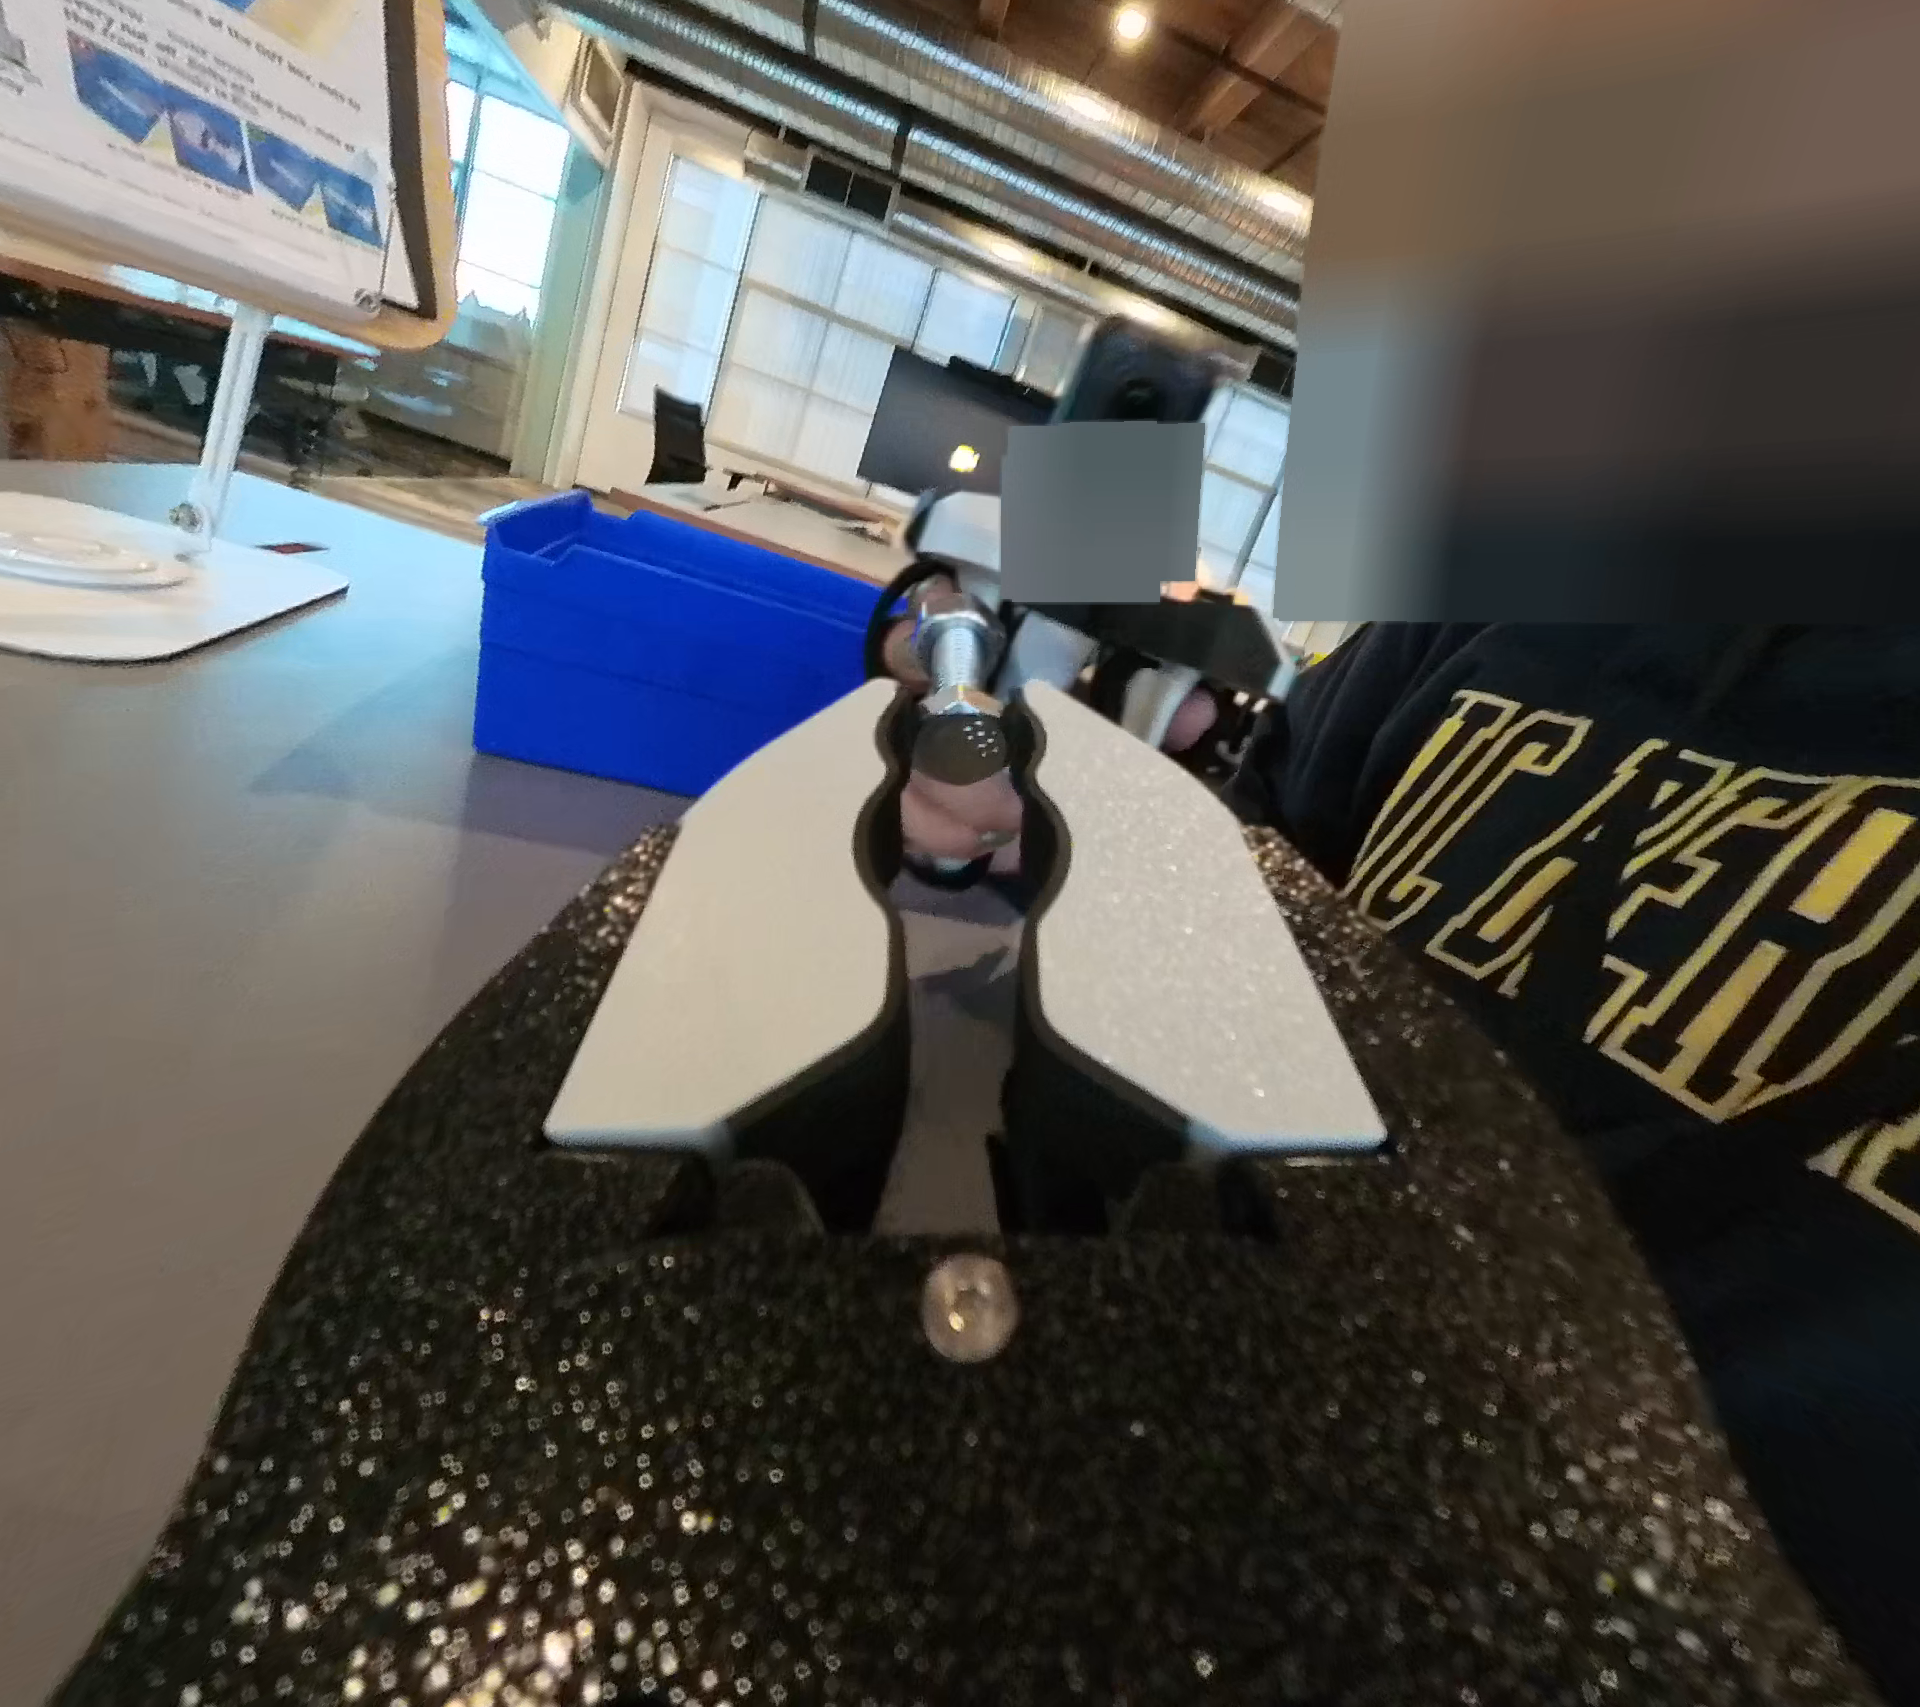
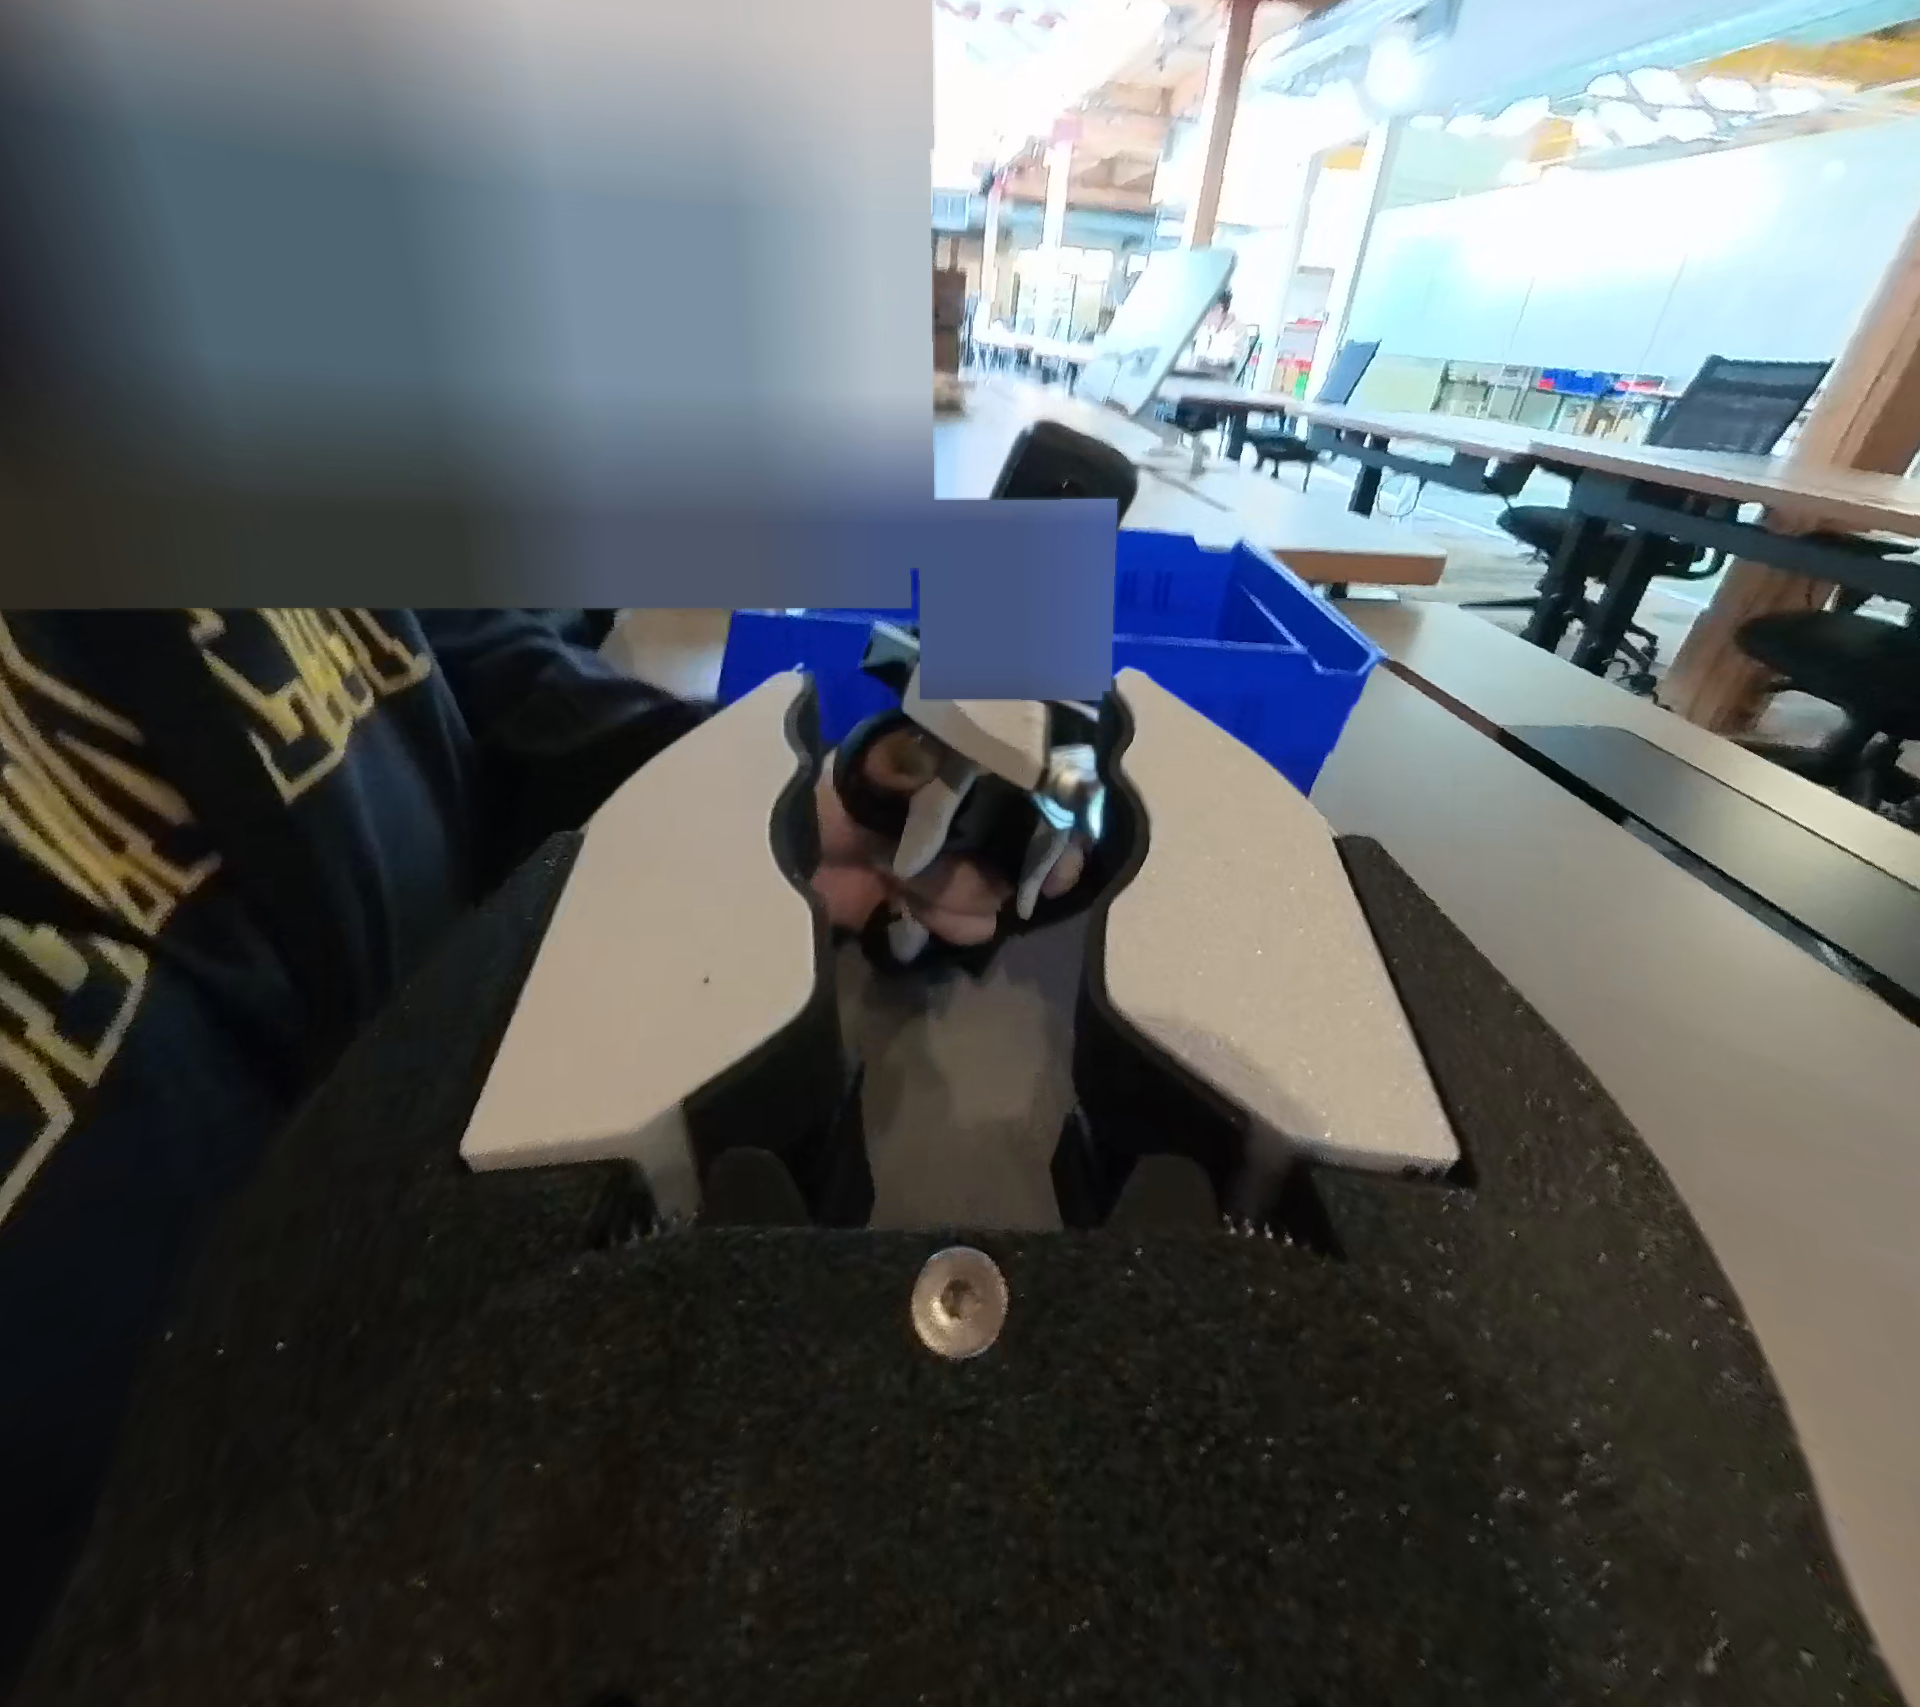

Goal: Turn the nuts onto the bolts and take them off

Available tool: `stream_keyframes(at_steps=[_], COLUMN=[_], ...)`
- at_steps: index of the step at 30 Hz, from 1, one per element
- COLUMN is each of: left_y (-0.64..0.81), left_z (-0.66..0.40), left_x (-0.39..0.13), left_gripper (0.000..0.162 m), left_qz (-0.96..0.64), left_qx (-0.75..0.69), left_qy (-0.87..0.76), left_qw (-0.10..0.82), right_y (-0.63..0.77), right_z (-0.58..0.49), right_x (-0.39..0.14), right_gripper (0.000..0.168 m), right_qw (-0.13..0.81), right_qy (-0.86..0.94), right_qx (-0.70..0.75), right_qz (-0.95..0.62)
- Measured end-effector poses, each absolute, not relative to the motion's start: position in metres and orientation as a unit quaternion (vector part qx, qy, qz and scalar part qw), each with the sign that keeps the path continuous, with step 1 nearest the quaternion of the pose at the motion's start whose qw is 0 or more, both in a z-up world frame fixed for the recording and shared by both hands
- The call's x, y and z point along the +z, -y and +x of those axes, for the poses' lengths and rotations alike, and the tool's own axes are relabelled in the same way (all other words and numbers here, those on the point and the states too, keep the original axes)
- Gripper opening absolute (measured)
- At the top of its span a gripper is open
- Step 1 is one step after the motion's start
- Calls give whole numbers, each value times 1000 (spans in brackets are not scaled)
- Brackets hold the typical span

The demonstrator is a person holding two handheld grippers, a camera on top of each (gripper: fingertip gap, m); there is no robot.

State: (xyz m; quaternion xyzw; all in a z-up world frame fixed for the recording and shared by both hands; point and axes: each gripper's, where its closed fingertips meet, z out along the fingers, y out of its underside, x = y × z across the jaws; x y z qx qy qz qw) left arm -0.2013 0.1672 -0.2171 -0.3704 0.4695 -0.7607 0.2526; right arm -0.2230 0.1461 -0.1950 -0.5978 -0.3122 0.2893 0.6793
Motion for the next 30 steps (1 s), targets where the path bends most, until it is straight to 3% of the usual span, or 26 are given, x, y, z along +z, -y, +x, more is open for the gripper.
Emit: stream_keyframes(at_steps=[6,16,24,30], left_y=[-165,-165,-172,-162], left_z=[-202,-205,-202,-200], left_x=[-220,-216,-221,-228], left_gripper=[17,17,17,17], left_qz=[-368,-360,-382,-379], left_qx=[-752,-754,-742,-725], left_qy=[-489,-489,-490,-523], left_qw=[245,249,250,239], right_y=[-151,-155,-142,-147], right_z=[-221,-213,-219,-215], right_x=[-210,-227,-229,-220], right_gripper=[50,52,36,45], right_qw=[653,608,587,617], right_qy=[345,349,389,374], right_qx=[216,215,231,205], right_qz=[-639,-680,-671,-662])
